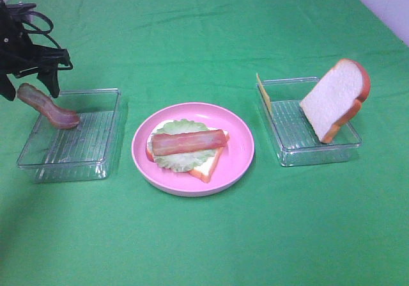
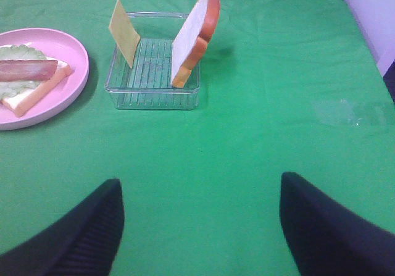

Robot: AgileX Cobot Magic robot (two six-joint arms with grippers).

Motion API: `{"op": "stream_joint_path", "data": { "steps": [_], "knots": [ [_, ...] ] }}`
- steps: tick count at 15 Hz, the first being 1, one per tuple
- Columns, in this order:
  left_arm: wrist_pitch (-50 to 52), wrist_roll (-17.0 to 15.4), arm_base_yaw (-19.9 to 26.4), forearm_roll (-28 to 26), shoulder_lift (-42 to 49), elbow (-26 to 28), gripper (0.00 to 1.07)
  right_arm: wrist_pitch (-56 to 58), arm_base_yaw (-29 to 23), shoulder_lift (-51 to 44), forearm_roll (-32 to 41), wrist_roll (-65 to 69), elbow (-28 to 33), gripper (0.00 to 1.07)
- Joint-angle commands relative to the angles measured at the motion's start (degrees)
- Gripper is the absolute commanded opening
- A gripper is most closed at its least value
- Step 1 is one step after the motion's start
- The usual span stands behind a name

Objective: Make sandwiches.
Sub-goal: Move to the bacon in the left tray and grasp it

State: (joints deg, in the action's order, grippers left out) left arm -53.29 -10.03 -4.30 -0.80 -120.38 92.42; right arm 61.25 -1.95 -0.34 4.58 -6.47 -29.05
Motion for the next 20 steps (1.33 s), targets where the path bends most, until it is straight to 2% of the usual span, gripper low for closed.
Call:
{"op": "stream_joint_path", "data": {
  "steps": [1,5,10,14,16,20],
  "knots": [
    [0.06,1.32,0.06,-0.52,-1.15,0.23,0.69,-0.52,0.34,-0.63,0.00,-0.57,0.06,0.68],
    [0.34,2.12,0.06,-0.52,-1.32,0.23,0.57,-0.52,0.34,-0.63,0.00,-0.57,0.06,0.68],
    [1.55,2.12,0.06,-0.23,-1.32,0.23,0.26,-0.52,0.34,-0.63,0.00,-0.57,0.06,0.68],
    [1.66,2.12,0.06,-0.23,-1.32,0.23,0.13,-0.52,0.34,-0.63,0.00,-0.57,0.06,0.68],
    [1.66,2.12,0.06,-0.29,-1.32,0.23,0.02,-0.52,0.34,-0.63,0.00,-0.57,0.06,0.68],
    [1.03,2.12,0.06,-0.63,-1.26,0.23,0.00,-0.52,0.34,-0.63,0.00,-0.57,0.06,0.68]
  ]
}}
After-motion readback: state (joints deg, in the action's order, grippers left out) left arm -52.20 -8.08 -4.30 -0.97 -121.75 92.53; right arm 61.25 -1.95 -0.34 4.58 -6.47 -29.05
